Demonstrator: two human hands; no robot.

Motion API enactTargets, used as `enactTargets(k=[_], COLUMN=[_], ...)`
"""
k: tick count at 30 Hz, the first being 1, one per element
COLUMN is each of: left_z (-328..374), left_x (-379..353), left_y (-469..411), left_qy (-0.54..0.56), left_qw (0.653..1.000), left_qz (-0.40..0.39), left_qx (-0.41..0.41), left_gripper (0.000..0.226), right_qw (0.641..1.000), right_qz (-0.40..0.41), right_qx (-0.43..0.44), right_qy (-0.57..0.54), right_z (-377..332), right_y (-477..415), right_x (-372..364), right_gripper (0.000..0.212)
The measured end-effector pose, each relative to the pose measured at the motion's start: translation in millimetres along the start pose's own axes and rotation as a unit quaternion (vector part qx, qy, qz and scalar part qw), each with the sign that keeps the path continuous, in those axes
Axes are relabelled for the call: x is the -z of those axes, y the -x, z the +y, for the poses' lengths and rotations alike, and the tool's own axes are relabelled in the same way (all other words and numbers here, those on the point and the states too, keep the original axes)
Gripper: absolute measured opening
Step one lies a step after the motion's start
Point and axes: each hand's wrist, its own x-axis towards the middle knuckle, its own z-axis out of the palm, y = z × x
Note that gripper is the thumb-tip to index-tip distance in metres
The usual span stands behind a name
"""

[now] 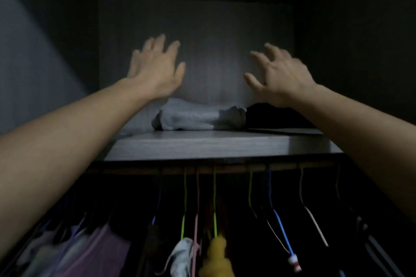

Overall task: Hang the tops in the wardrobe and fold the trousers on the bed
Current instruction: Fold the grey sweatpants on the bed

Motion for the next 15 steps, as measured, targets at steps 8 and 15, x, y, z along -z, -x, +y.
enactTargets(k=[8, 15], left_z=[65, 107], left_x=[20, 40], left_y=[86, 147], left_qy=[0.036, 0.053], left_qw=[0.996, 0.991], left_qz=[0.080, 0.102], left_qx=[0.011, -0.070], left_gripper=[0.062, 0.063], right_qw=[0.992, 0.994], right_qz=[0.126, 0.108], right_qx=[-0.012, 0.003], right_qy=[-0.026, 0.004], right_z=[38, 72], right_y=[92, 171], right_x=[28, 52], right_gripper=[0.063, 0.068])
